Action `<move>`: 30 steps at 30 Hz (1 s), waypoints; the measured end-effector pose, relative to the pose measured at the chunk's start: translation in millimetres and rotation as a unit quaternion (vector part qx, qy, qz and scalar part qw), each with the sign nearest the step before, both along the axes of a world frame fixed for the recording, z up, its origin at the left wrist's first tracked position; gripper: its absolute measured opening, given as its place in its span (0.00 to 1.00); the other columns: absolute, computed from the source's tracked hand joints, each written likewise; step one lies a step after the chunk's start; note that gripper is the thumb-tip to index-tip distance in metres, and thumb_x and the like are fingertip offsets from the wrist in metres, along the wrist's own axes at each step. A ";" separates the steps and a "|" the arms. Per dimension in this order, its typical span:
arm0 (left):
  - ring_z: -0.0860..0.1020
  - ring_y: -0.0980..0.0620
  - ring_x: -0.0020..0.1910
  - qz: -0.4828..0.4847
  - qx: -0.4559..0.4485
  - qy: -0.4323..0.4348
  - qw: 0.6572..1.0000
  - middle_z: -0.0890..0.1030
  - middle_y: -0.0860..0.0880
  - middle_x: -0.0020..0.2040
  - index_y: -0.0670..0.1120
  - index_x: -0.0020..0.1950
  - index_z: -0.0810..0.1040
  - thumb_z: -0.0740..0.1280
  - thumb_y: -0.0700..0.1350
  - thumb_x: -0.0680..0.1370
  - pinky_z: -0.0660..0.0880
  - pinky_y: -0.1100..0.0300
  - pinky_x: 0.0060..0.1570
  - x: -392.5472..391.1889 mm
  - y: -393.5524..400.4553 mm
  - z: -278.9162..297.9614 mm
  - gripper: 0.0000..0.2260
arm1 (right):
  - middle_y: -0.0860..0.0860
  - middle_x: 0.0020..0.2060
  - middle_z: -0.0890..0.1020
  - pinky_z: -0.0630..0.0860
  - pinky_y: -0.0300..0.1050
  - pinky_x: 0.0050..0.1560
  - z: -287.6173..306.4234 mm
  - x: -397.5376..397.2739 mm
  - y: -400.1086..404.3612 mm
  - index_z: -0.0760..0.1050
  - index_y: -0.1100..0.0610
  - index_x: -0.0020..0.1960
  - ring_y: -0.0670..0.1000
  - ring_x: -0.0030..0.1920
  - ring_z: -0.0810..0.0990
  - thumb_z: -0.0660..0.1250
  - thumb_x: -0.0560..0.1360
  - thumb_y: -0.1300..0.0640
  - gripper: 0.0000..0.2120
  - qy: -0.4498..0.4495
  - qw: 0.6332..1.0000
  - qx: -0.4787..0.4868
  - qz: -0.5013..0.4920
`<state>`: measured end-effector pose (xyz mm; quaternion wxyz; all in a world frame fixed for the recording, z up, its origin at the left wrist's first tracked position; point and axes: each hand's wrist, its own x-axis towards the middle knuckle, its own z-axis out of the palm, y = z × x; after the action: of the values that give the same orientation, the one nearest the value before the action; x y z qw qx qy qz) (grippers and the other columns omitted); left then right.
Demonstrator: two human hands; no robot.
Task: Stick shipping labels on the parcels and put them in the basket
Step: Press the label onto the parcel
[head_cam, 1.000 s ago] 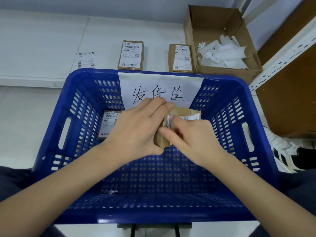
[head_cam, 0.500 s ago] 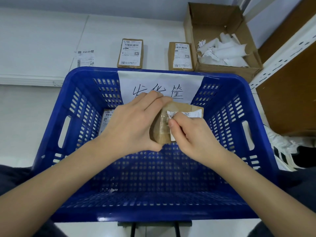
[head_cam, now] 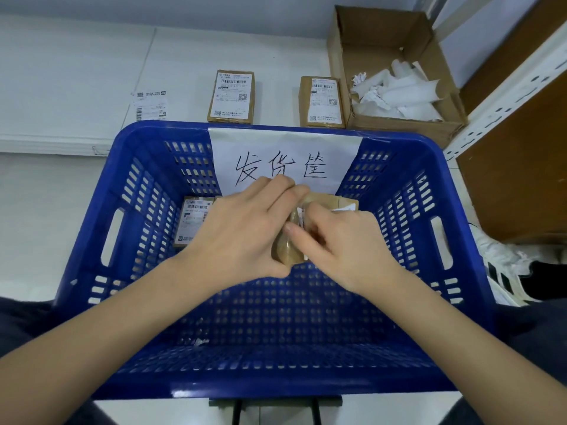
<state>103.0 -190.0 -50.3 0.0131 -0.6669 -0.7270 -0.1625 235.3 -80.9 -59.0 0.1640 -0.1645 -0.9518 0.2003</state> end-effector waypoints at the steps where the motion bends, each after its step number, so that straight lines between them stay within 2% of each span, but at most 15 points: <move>1: 0.74 0.50 0.51 0.003 0.000 -0.003 1.000 0.78 0.46 0.55 0.41 0.63 0.73 0.77 0.52 0.52 0.75 0.59 0.29 0.9 0.1 -0.1 0.41 | 0.43 0.22 0.64 0.66 0.45 0.21 -2.3 -1.1 -0.1 0.61 0.53 0.34 0.47 0.21 0.63 0.52 0.77 0.42 0.19 0.013 1.000 0.026 0.000; 4: 0.72 0.50 0.51 0.004 0.004 -0.004 1.000 0.78 0.45 0.55 0.40 0.63 0.74 0.78 0.52 0.52 0.76 0.58 0.29 -0.4 -0.4 -0.7 0.41 | 0.41 0.24 0.60 0.63 0.44 0.22 -7.1 -2.5 3.1 0.60 0.52 0.39 0.46 0.22 0.60 0.50 0.79 0.48 0.13 0.022 0.999 0.002 0.028; 9: 0.73 0.52 0.51 0.009 -0.003 -0.023 1.000 0.78 0.45 0.56 0.40 0.64 0.75 0.78 0.53 0.52 0.73 0.61 0.30 -3.8 -2.1 3.6 0.42 | 0.39 0.23 0.61 0.58 0.34 0.27 -4.4 0.0 5.7 0.61 0.50 0.36 0.44 0.22 0.64 0.49 0.79 0.48 0.14 0.035 0.993 -0.107 0.033; 11: 0.76 0.50 0.51 0.006 -0.004 -0.023 1.000 0.77 0.46 0.56 0.41 0.64 0.74 0.78 0.54 0.53 0.72 0.61 0.29 -5.7 -2.6 5.5 0.42 | 0.40 0.23 0.62 0.59 0.34 0.26 -3.2 0.8 5.0 0.58 0.47 0.36 0.45 0.24 0.67 0.50 0.79 0.48 0.13 0.047 0.990 -0.129 0.031; 13: 0.77 0.49 0.51 0.003 0.002 -0.031 1.000 0.76 0.46 0.57 0.42 0.65 0.72 0.76 0.57 0.56 0.74 0.60 0.27 -7.9 -2.5 6.6 0.41 | 0.40 0.23 0.62 0.60 0.35 0.26 -2.9 1.2 4.8 0.58 0.47 0.36 0.46 0.25 0.66 0.50 0.79 0.49 0.13 0.058 0.988 -0.140 0.029; 15: 0.75 0.51 0.52 0.002 0.006 -0.034 0.999 0.74 0.47 0.57 0.44 0.66 0.70 0.74 0.58 0.57 0.73 0.59 0.26 -9.9 -2.4 7.5 0.41 | 0.40 0.24 0.63 0.60 0.35 0.26 -2.5 0.8 4.6 0.58 0.46 0.36 0.47 0.25 0.65 0.50 0.80 0.49 0.13 0.073 0.986 -0.150 0.028; 18: 0.74 0.53 0.52 0.000 0.011 -0.042 0.999 0.75 0.47 0.57 0.44 0.67 0.70 0.77 0.56 0.56 0.71 0.62 0.26 -11.9 -2.3 9.9 0.42 | 0.42 0.24 0.63 0.61 0.34 0.26 -1.3 0.9 5.4 0.57 0.44 0.36 0.47 0.26 0.66 0.51 0.80 0.49 0.13 0.091 0.982 -0.162 0.026; 21: 0.71 0.56 0.51 0.000 0.018 -0.064 0.998 0.74 0.48 0.57 0.45 0.67 0.69 0.78 0.56 0.56 0.75 0.58 0.26 -12.4 -1.5 11.7 0.43 | 0.41 0.24 0.63 0.61 0.32 0.26 0.9 1.9 6.5 0.57 0.44 0.36 0.45 0.25 0.66 0.51 0.80 0.49 0.13 0.104 0.979 -0.175 0.024; 25: 0.71 0.58 0.51 0.006 0.026 -0.082 0.996 0.69 0.53 0.59 0.48 0.68 0.67 0.71 0.62 0.59 0.77 0.55 0.28 -14.8 -0.7 13.2 0.40 | 0.40 0.24 0.62 0.60 0.31 0.27 5.6 2.4 7.0 0.57 0.43 0.36 0.42 0.25 0.66 0.52 0.80 0.51 0.14 0.124 0.973 -0.196 0.016; 30: 0.72 0.56 0.52 -0.004 0.033 -0.074 0.997 0.69 0.52 0.60 0.47 0.68 0.66 0.67 0.63 0.61 0.74 0.58 0.29 -19.1 -0.6 14.3 0.39 | 0.42 0.26 0.67 0.61 0.31 0.28 10.7 4.2 6.4 0.58 0.45 0.35 0.41 0.26 0.65 0.52 0.80 0.49 0.14 0.124 0.966 -0.228 0.009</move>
<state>83.9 -190.6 -36.0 -0.0192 -0.6550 -0.7179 -0.2352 239.5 -74.5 -48.3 0.2369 -0.1624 -0.8547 0.4324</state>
